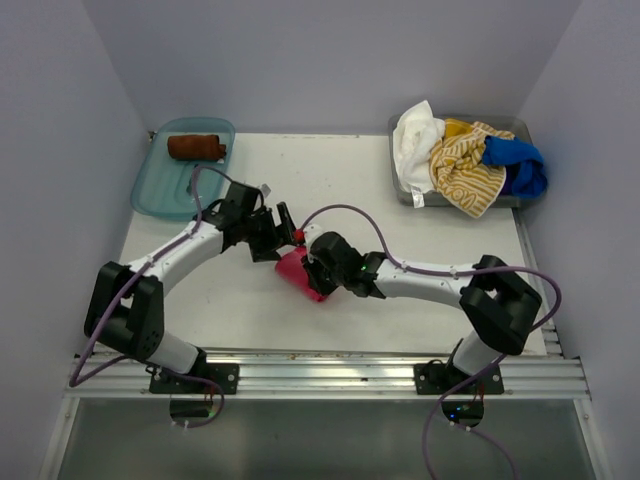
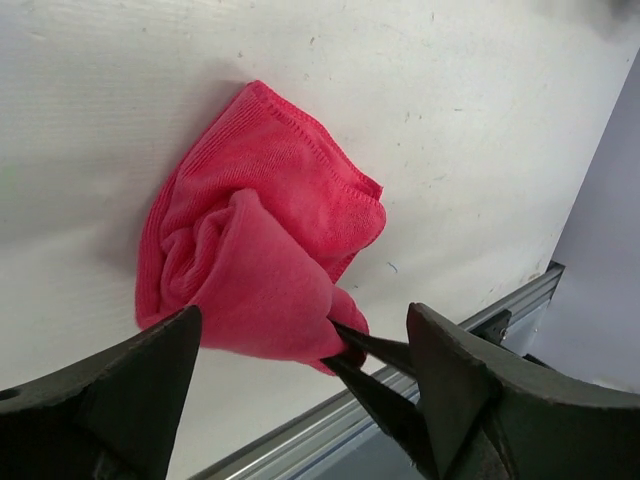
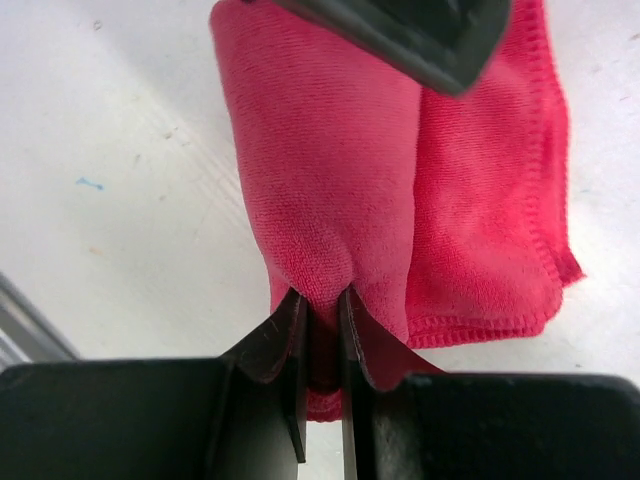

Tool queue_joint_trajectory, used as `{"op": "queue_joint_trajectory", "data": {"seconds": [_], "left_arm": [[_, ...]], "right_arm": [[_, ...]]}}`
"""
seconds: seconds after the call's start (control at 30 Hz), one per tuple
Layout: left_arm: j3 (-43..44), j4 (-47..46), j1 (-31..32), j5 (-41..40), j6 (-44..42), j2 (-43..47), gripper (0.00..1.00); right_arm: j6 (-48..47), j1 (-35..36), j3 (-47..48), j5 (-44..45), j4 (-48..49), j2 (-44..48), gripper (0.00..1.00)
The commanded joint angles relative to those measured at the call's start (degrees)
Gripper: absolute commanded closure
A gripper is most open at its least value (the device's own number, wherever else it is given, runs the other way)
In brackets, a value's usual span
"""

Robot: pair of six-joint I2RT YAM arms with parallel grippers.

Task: Roll the towels
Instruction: Roll the towel

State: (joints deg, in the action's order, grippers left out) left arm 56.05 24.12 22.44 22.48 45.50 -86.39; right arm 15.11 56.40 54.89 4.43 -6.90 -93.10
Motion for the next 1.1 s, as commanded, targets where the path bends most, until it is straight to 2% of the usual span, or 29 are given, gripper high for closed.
{"op": "queue_joint_trajectory", "data": {"seconds": [0.0,0.37,0.53,0.73,0.93,1.03,1.07], "left_arm": [[1.2,5.3,-0.7,-0.4,-2.8,3.9,0.12],[-4.2,8.5,-0.7,-3.5,-3.5,9.7,0.1],[-9.8,2.1,-0.7,-1.0,-2.1,9.6,0.09],[-12.2,-7.1,-0.6,1.0,-0.2,5.7,0.08],[-12.2,-14.6,-0.4,2.7,2.1,1.1,0.14],[-12.0,-16.6,0.2,2.2,3.2,-0.7,0.22],[-12.0,-16.8,0.2,2.1,3.5,-1.3,0.31]], "right_arm": [[4.7,-2.2,-1.4,-12.6,2.1,-0.5,0.97],[17.7,-11.5,-1.0,-34.5,6.5,-6.6,1.0],[20.5,-14.9,-2.1,-42.3,11.1,-7.7,0.99],[20.7,-17.8,-2.8,-46.4,12.0,-9.2,0.99],[20.7,-19.3,-3.0,-49.7,12.7,-10.7,0.99],[19.1,-19.6,-1.9,-49.3,10.2,-11.8,0.99],[18.6,-19.6,-1.5,-49.0,9.4,-11.8,0.97]]}}
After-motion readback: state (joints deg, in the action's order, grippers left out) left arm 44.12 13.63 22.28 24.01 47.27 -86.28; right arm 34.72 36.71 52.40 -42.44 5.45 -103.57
